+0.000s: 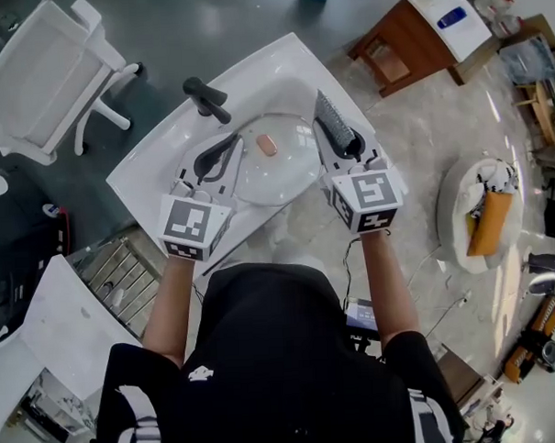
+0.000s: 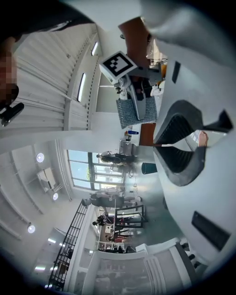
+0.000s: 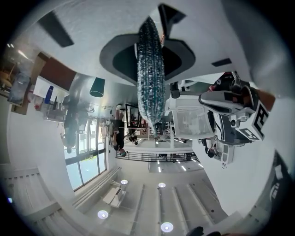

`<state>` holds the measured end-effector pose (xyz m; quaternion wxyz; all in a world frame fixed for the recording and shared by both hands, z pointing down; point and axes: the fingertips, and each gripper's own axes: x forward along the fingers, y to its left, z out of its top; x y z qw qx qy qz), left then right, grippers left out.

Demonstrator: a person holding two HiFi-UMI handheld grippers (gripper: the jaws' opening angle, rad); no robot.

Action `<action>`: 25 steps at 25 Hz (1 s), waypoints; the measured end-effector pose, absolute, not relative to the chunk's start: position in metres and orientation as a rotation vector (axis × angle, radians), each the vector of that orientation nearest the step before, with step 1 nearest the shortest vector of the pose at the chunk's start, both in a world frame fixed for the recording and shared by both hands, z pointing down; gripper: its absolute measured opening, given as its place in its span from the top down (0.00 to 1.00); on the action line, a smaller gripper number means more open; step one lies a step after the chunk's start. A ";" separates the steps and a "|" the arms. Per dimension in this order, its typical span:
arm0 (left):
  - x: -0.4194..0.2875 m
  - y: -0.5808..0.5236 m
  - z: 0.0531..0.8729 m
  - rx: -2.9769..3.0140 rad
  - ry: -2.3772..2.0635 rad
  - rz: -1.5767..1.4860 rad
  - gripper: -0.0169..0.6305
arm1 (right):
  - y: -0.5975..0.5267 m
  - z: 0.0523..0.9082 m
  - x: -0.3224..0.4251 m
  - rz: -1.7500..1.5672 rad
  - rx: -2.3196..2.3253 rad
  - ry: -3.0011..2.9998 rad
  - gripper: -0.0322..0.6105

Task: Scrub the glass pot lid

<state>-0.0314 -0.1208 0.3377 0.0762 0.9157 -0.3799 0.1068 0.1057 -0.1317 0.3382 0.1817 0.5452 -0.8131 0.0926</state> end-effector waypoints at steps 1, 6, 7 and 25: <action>-0.029 -0.120 0.344 2.737 -1.132 0.327 0.95 | -0.134 0.344 0.106 0.271 1.524 -2.295 0.84; -0.015 -0.115 0.379 2.660 -1.090 0.371 0.95 | -0.140 0.377 0.112 0.328 1.457 -2.279 0.84; -0.012 -0.114 0.386 2.648 -1.077 0.384 0.95 | -0.141 0.384 0.113 0.339 1.443 -2.275 0.84; 0.013 -0.073 0.519 2.439 -0.777 0.727 0.95 | -0.128 0.480 0.117 0.463 1.214 -2.206 0.84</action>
